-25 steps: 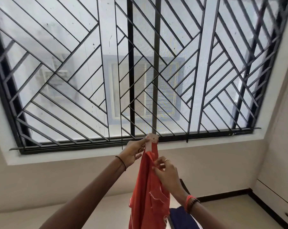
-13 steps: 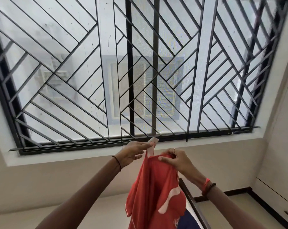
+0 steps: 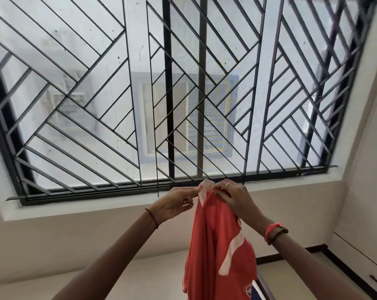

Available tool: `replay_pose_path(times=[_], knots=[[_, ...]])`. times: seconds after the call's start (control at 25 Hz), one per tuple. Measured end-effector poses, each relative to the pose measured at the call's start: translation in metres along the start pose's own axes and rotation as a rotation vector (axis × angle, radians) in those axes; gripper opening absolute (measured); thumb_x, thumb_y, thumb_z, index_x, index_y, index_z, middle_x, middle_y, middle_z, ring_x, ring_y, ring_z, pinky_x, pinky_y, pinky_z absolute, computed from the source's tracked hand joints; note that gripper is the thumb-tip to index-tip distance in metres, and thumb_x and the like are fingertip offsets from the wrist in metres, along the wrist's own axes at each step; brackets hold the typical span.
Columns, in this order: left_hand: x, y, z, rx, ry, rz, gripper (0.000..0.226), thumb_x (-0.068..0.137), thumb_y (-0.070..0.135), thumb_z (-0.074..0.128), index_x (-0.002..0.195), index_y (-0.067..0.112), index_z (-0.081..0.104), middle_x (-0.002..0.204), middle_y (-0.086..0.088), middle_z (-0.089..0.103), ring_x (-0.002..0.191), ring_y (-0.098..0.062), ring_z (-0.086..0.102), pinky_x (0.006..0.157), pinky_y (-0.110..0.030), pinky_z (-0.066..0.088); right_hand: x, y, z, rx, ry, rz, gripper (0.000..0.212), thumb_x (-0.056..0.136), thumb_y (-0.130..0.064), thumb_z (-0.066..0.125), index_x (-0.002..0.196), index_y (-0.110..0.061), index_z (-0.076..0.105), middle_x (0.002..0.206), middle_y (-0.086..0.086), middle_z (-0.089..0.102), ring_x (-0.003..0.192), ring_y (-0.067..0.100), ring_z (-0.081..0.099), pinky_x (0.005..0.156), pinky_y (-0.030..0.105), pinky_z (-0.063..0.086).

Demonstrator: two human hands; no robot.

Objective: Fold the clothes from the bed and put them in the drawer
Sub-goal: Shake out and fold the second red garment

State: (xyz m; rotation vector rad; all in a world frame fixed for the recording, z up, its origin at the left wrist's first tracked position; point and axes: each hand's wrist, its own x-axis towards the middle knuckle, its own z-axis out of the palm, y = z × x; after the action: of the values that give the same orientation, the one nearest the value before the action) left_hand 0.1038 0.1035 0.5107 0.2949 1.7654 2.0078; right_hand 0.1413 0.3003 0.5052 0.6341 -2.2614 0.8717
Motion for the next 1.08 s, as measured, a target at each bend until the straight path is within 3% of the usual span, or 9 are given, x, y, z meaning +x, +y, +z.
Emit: replay_pose_path(times=[0.16, 0.28, 0.48, 0.68, 0.88, 0.96, 1.08], knots=[[0.0, 0.002, 0.005, 0.231, -0.019, 0.104, 0.012, 0.087, 0.019, 0.067, 0.097, 0.015, 0.072, 0.073, 0.014, 0.061, 0.055, 0.002, 0.041, 0.063, -0.014, 0.039, 0.008, -0.01, 0.001, 0.017, -0.065, -0.056, 0.022, 0.085, -0.019, 0.058, 0.092, -0.005, 0.073, 0.091, 0.002, 0.069, 0.091, -0.001, 0.055, 0.086, 0.0, 0.034], [0.002, 0.001, 0.003, 0.344, -0.017, 0.167, 0.011, 0.087, 0.019, 0.066, 0.097, 0.017, 0.071, 0.076, 0.015, 0.063, 0.057, 0.001, 0.04, 0.064, -0.015, 0.038, 0.009, -0.013, 0.002, 0.019, -0.102, -0.092, 0.033, 0.086, -0.028, 0.049, 0.09, -0.005, 0.073, 0.087, 0.006, 0.068, 0.089, 0.004, 0.053, 0.085, -0.001, 0.032], [-0.002, -0.002, 0.002, 0.194, -0.035, 0.127, 0.007, 0.088, 0.015, 0.065, 0.091, 0.016, 0.072, 0.075, 0.012, 0.06, 0.058, -0.002, 0.036, 0.062, -0.015, 0.036, 0.012, -0.01, 0.003, 0.026, -0.131, -0.056, 0.031, 0.088, -0.032, 0.049, 0.092, -0.01, 0.071, 0.086, -0.009, 0.056, 0.087, -0.006, 0.052, 0.082, 0.003, 0.035], [0.004, 0.001, -0.001, 0.187, -0.094, 0.092, 0.016, 0.092, 0.02, 0.059, 0.099, 0.013, 0.072, 0.076, 0.01, 0.061, 0.056, -0.002, 0.032, 0.063, -0.017, 0.035, 0.013, -0.013, 0.01, -0.012, -0.111, -0.077, 0.042, 0.091, -0.04, 0.047, 0.098, -0.004, 0.069, 0.091, 0.004, 0.058, 0.089, 0.002, 0.051, 0.086, 0.004, 0.035], [0.004, 0.0, -0.006, 0.207, -0.149, 0.228, 0.027, 0.091, 0.037, 0.059, 0.1, 0.014, 0.071, 0.078, 0.01, 0.062, 0.067, -0.005, 0.046, 0.075, -0.021, 0.041, 0.025, -0.015, 0.011, -0.034, -0.042, -0.047, 0.022, 0.086, -0.015, 0.058, 0.095, 0.0, 0.072, 0.089, 0.013, 0.066, 0.087, 0.006, 0.055, 0.082, -0.003, 0.032], [0.004, -0.002, -0.007, 0.321, -0.147, 0.352, 0.027, 0.087, 0.028, 0.067, 0.105, 0.009, 0.07, 0.089, 0.004, 0.065, 0.082, -0.012, 0.051, 0.075, -0.021, 0.04, 0.03, -0.013, 0.009, -0.031, -0.044, -0.038, 0.022, 0.083, -0.014, 0.059, 0.093, -0.002, 0.074, 0.088, 0.011, 0.068, 0.085, 0.003, 0.056, 0.081, -0.002, 0.033], [0.011, -0.007, -0.008, 0.452, -0.004, 0.484, 0.018, 0.086, 0.02, 0.069, 0.1, 0.01, 0.072, 0.084, 0.007, 0.065, 0.076, -0.008, 0.049, 0.068, -0.016, 0.039, 0.036, -0.011, 0.007, 0.023, -0.049, 0.021, 0.017, 0.081, -0.012, 0.064, 0.09, -0.004, 0.075, 0.087, 0.007, 0.071, 0.081, -0.007, 0.057, 0.078, 0.001, 0.037]])
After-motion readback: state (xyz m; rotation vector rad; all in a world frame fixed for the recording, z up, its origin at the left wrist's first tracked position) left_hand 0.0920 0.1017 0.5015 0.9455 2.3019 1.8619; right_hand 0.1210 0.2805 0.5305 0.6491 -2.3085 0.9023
